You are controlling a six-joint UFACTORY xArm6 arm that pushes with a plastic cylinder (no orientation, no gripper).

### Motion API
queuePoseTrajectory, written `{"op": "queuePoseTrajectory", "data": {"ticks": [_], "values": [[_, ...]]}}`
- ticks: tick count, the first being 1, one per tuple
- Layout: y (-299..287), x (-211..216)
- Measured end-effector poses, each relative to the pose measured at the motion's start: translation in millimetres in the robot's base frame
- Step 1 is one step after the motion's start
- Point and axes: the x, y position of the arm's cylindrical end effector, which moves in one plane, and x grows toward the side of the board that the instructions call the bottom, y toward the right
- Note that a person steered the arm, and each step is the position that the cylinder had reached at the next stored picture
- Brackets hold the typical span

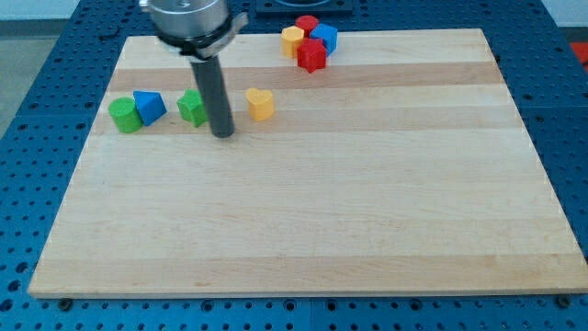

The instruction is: Move the yellow heart to the top center

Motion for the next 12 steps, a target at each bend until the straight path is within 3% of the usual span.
{"op": "queuePoseTrajectory", "data": {"ticks": [2, 4, 6, 8, 10, 12], "values": [[56, -40], [24, -45], [53, -94], [86, -95], [45, -85], [71, -61]]}}
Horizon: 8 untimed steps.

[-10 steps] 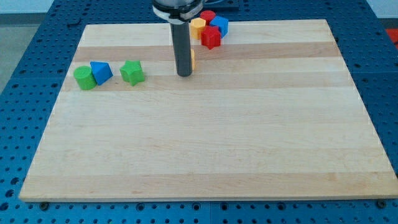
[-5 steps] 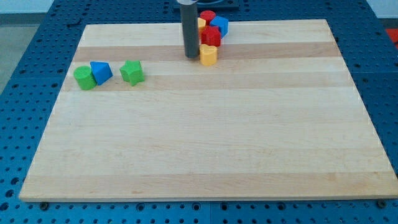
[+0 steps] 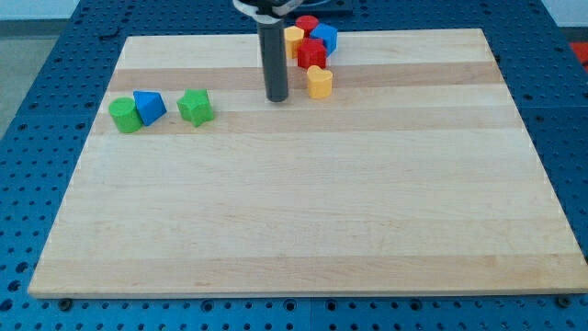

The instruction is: Move the yellow heart to the top center

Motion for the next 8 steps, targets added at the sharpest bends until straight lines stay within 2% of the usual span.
{"op": "queuePoseTrajectory", "data": {"ticks": [2, 5, 7, 8], "values": [[74, -45], [98, -19], [119, -96], [119, -93]]}}
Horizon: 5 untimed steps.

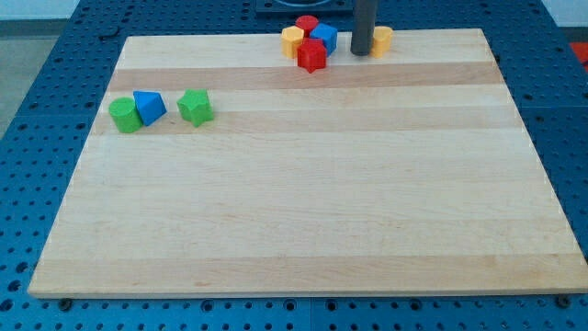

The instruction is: Move the yellow heart to the top center

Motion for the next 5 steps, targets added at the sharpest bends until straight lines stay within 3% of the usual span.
{"op": "queuePoseTrajectory", "data": {"ticks": [2, 4, 5], "values": [[2, 58], [88, 11], [103, -17]]}}
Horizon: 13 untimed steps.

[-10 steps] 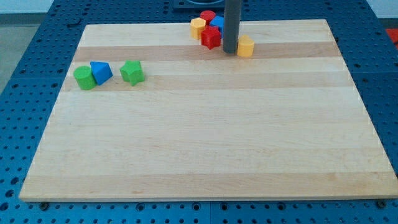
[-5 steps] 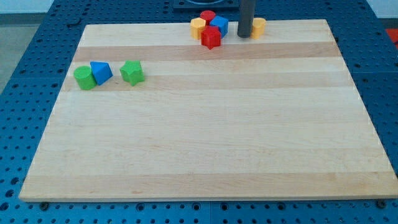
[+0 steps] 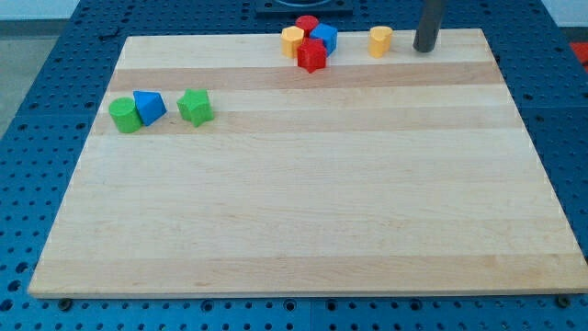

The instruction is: Move the yellow heart to the top center

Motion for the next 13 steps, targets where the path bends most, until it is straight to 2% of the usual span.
{"op": "queuePoseTrajectory", "data": {"ticks": [2, 4, 7, 10, 11, 13], "values": [[-10, -33], [-21, -33], [-39, -14], [-89, -10], [-72, -8], [-75, 12]]}}
